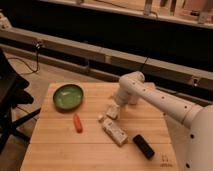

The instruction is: Place the white sponge in the ceramic bowl

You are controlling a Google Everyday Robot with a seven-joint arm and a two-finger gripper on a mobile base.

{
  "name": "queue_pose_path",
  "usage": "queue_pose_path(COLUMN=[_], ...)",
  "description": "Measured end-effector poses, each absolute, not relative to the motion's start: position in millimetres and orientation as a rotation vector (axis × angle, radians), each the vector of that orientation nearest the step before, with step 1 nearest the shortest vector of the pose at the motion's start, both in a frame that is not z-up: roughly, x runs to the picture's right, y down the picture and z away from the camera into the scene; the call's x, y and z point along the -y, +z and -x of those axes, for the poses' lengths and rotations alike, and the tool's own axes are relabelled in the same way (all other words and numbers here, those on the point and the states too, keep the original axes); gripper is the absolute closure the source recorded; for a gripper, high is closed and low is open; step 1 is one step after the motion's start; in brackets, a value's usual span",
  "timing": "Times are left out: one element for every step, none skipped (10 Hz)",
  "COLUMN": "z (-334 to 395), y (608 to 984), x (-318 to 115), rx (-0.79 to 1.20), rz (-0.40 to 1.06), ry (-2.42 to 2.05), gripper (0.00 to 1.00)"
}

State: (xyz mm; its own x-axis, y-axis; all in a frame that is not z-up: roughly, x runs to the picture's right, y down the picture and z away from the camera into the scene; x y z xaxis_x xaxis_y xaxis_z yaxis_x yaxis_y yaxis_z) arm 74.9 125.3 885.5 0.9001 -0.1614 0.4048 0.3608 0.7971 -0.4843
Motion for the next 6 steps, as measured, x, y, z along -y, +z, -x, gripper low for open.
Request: queue_pose_path(z=[-74.8, -73.5, -74.5, -76.7, -75.6, -73.0], y=[888.5, 890.7, 894.7, 898.2, 901.7, 905.2], x=[-127.5, -128.3, -130.8, -135.0, -137.5, -140.7], rx=[0.347, 0.342, 0.333, 0.322, 0.317, 0.316], rz=[0.588, 0.59, 0.596, 0.611, 0.623, 0.636], ry=[-0.29, -0.295, -0.297, -0.302, -0.307, -0.31], gripper=[0.2, 0.2, 0.2, 0.2, 0.2, 0.24])
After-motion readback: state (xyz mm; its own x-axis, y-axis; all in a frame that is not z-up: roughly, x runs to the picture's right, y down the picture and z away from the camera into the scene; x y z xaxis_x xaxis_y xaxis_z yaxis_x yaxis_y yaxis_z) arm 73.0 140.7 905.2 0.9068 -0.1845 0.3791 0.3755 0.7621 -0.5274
